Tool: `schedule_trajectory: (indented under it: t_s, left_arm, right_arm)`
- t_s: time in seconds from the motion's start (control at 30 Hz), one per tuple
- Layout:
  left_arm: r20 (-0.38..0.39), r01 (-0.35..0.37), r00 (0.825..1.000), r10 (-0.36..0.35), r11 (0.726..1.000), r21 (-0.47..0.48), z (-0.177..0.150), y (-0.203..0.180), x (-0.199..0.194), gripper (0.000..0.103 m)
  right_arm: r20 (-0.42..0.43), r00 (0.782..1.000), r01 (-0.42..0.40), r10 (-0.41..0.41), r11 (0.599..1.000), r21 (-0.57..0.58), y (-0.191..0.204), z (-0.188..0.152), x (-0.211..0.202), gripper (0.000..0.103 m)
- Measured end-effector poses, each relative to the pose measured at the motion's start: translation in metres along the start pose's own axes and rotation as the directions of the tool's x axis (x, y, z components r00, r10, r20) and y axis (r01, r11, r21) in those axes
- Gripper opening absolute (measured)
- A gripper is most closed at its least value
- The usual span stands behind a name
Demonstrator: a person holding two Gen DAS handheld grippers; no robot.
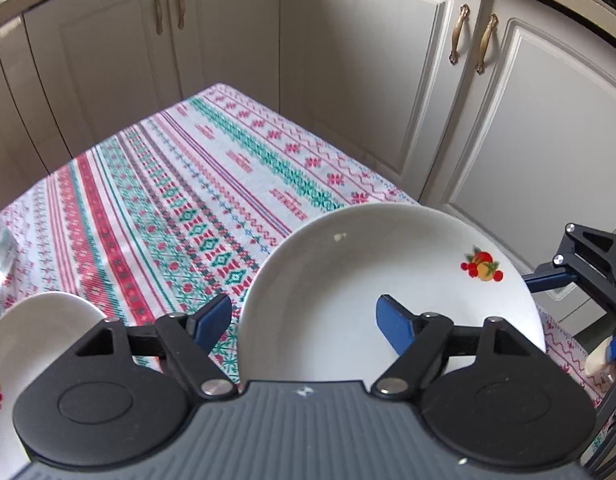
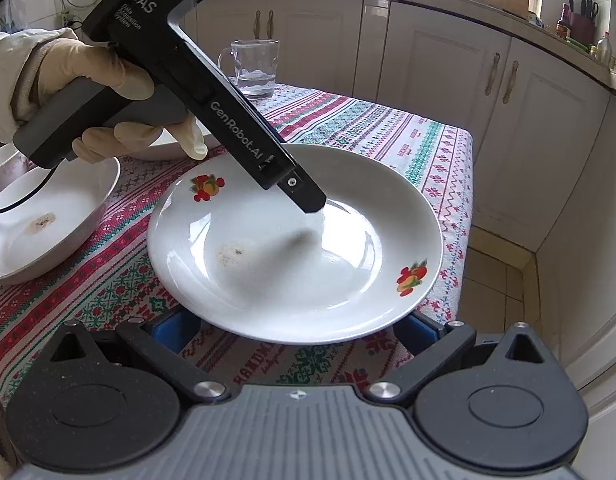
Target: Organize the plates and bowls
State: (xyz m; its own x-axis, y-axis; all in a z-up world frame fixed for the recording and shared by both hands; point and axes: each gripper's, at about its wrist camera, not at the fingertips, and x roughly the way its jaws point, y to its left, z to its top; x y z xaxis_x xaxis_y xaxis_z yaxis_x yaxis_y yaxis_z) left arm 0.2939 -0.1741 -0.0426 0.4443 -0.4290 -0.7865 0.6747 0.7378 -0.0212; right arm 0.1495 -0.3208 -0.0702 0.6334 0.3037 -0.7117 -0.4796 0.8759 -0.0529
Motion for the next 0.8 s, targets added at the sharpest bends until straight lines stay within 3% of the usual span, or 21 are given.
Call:
schedule_trajectory:
  t_s: [0.17, 0.47, 0.6, 0.8]
  left_arm:
    - [0.056, -0.025, 0.998, 0.025, 1.000, -0.003, -0.003, -0.001, -0.029, 0.082]
    - [0.181, -0.072, 0.981, 0.074, 0.997, -0.016, -0.030, -0.012, -0.103, 0.084]
    - [0.230, -0.112, 0.966, 0.119, 0.993, -0.042, -0.062, -0.020, -0.137, 0.089]
    - [0.226, -0.182, 0.953, 0.201, 0.978, -0.103, -0.129, -0.031, -0.173, 0.089]
  right_arm:
    - [0.013, 0.999, 0.031, -0.031, 0.999, 0.009, 0.006, 0.000, -0.021, 0.103]
    - [0.124, 0.991, 0.044, -0.048, 0.999, 0.032, 0.033, 0.002, -0.067, 0.103]
    - [0.169, 0.985, 0.037, -0.046, 0.998, 0.056, 0.048, 0.002, -0.079, 0.103]
    - [0.205, 0.979, -0.007, -0.011, 0.996, 0.086, 0.069, -0.001, -0.086, 0.103]
